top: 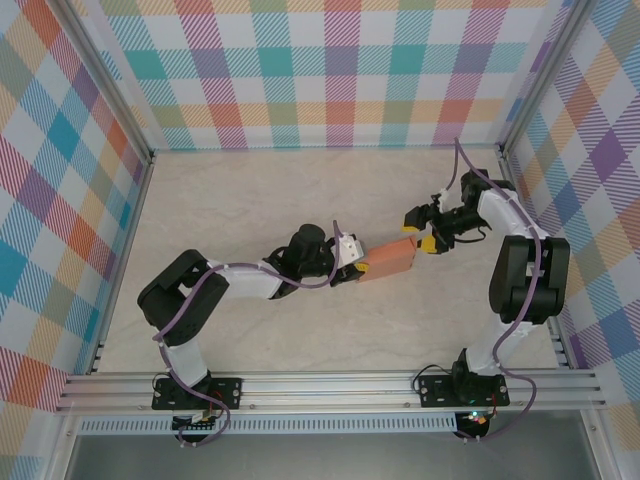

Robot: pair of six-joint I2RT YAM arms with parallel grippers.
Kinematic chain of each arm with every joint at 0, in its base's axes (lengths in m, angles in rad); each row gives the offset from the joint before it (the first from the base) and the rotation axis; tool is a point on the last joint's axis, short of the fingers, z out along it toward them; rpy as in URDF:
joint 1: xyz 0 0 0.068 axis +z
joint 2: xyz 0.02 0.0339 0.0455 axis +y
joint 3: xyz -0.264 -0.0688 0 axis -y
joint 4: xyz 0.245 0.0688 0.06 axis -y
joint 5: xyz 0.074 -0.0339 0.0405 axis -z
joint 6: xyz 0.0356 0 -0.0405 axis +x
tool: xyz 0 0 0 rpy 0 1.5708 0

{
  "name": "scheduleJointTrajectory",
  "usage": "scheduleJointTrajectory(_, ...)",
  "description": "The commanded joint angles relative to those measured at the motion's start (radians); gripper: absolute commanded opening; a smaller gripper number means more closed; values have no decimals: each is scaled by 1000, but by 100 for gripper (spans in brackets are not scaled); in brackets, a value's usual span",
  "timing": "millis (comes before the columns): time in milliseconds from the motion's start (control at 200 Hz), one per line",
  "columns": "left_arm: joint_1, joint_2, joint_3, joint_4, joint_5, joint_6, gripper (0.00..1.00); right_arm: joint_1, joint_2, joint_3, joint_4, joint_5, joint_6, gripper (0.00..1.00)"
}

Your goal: Fold the paper box

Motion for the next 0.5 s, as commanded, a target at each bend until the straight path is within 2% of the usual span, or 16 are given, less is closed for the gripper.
scheduleJointTrajectory(0,-14,58,5,-152,2,19,32,21,-5,-1,-51,-132,-7,70)
scheduleJointTrajectory(495,-15,64,20,-168,5,31,32,21,3,72,-142,-19,-37,63)
